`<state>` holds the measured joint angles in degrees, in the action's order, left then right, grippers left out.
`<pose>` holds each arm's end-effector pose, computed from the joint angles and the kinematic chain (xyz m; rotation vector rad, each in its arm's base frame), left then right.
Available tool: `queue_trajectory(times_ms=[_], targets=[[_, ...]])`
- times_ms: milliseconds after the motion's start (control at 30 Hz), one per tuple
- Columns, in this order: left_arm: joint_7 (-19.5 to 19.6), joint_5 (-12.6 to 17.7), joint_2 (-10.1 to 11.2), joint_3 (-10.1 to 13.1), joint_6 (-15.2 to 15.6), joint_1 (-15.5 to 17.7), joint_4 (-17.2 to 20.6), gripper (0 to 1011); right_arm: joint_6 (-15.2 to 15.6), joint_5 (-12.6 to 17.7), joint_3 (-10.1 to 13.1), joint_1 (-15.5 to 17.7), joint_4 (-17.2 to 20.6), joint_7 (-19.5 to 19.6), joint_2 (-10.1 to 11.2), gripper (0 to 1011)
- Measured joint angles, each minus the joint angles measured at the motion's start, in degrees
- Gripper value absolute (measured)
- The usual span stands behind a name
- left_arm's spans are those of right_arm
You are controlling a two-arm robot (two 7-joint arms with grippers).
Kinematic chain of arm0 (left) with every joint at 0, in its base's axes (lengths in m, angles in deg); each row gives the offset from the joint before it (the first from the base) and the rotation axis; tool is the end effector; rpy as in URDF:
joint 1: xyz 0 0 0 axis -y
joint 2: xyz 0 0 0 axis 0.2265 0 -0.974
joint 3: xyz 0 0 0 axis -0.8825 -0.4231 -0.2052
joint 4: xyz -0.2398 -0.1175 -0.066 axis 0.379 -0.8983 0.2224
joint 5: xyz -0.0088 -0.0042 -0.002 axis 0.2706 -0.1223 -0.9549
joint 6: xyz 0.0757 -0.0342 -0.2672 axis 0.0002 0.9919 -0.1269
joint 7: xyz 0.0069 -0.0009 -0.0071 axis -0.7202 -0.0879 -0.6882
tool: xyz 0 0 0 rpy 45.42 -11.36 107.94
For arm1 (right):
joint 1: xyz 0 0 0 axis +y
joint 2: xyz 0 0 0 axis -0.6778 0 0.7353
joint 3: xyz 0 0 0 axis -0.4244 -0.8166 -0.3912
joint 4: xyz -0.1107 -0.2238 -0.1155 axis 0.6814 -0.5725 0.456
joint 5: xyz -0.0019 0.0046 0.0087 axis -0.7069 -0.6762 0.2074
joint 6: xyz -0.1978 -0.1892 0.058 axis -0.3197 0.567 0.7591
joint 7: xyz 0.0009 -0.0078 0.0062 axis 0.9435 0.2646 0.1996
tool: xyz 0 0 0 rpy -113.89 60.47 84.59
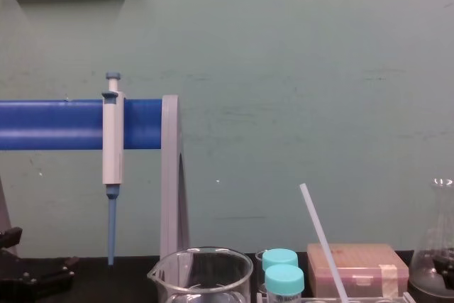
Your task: Pick up the stirring rod with one hand, then place it down.
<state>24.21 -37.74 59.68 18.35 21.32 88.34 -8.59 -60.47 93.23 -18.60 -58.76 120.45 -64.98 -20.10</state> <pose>0.3283 0.0818 -0.2845 0.3046 -0.2851 1.2478 0.3282 -0.0819 -0.2846 -0.3045 -0.2851 -1.2479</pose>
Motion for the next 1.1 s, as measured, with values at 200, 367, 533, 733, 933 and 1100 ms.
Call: queue_trajectory(times_ms=[200,367,533,733,933,1100], targets=[[0.0,0.0,0.0,0.0,0.0,0.0,0.0,1000,0.0,0.0,0.0,0.0,0.0,0.0,0.0,1000],[0.0,0.0,0.0,0.0,0.0,0.0,0.0,1000,0.0,0.0,0.0,0.0,0.0,0.0,0.0,1000],[0.0,0.0,0.0,0.0,0.0,0.0,0.0,1000,0.0,0.0,0.0,0.0,0.0,0.0,0.0,1000],[0.0,0.0,0.0,0.0,0.0,0.0,0.0,1000,0.0,0.0,0.0,0.0,0.0,0.0,0.0,1000],[0.0,0.0,0.0,0.0,0.0,0.0,0.0,1000,0.0,0.0,0.0,0.0,0.0,0.0,0.0,1000],[0.0,0.0,0.0,0.0,0.0,0.0,0.0,1000,0.0,0.0,0.0,0.0,0.0,0.0,0.0,1000]])
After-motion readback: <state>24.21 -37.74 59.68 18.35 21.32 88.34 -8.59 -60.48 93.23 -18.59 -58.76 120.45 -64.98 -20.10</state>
